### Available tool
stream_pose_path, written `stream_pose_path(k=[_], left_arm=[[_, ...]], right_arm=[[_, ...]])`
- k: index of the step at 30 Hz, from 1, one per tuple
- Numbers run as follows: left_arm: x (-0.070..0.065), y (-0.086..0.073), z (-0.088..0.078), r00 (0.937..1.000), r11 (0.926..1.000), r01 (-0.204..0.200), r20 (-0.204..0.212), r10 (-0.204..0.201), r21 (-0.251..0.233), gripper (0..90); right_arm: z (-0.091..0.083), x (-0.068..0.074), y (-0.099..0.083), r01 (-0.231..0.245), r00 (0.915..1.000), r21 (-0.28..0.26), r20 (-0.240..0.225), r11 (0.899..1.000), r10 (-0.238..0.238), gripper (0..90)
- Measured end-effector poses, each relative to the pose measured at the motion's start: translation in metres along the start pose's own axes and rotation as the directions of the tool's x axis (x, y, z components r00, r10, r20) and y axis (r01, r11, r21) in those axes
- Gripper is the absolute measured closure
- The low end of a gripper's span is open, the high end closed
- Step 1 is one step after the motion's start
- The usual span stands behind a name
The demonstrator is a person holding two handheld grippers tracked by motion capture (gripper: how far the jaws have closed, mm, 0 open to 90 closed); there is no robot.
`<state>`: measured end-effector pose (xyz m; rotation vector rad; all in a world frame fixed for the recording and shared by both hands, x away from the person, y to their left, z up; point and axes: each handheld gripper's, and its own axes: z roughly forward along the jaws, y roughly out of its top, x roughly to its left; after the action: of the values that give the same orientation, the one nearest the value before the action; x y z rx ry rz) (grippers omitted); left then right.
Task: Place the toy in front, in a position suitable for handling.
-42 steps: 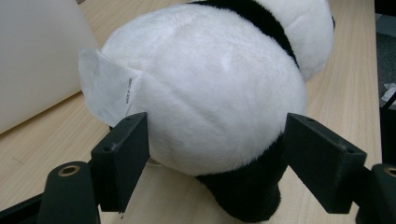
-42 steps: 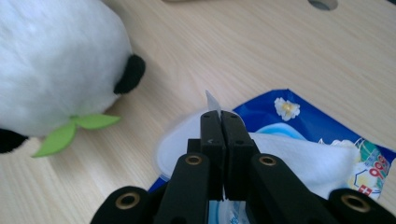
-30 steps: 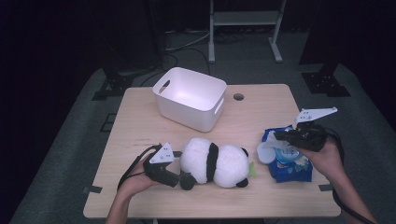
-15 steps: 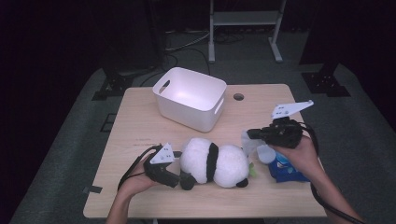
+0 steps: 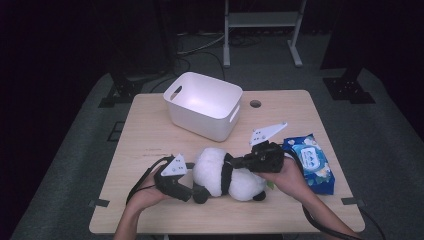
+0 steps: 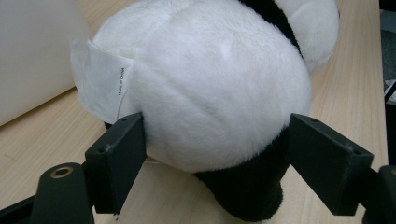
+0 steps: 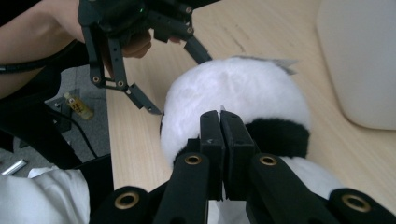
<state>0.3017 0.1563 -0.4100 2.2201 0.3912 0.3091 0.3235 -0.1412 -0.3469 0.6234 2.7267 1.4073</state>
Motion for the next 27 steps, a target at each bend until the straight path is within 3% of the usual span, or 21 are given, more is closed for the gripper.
stream_pose_path(k=[6,9,14,21,27], left_arm=[[0.0,0.0,0.001,1.0,1.0,0.001,-0.001,-0.001,0.0,19.5],[0.0,0.0,0.001,1.0,1.0,0.0,-0.001,0.0,0.001,19.4],[0.001,-0.001,0.0,1.0,1.0,-0.002,0.0,0.002,0.005,19.4],[0.001,0.0,-0.004,1.0,1.0,-0.001,-0.005,0.001,0.0,19.5],[0.004,-0.001,-0.006,0.9998,1.0,0.001,-0.018,-0.001,0.0,19.5]], right_arm=[[0.01,0.002,-0.005,0.003,0.9998,0.031,-0.018,1.0,-0.002,82.1],[0.014,0.002,-0.007,0.0,0.9998,0.054,-0.018,0.999,0.001,68.8],[0.008,0.004,-0.007,0.016,0.9997,0.056,-0.022,0.998,-0.014,59.1],[-0.013,0.0,-0.013,0.029,0.9988,0.056,0.039,0.998,-0.031,54.6],[-0.028,-0.009,-0.031,0.02,0.995,0.08,0.096,0.997,-0.028,49.8]])
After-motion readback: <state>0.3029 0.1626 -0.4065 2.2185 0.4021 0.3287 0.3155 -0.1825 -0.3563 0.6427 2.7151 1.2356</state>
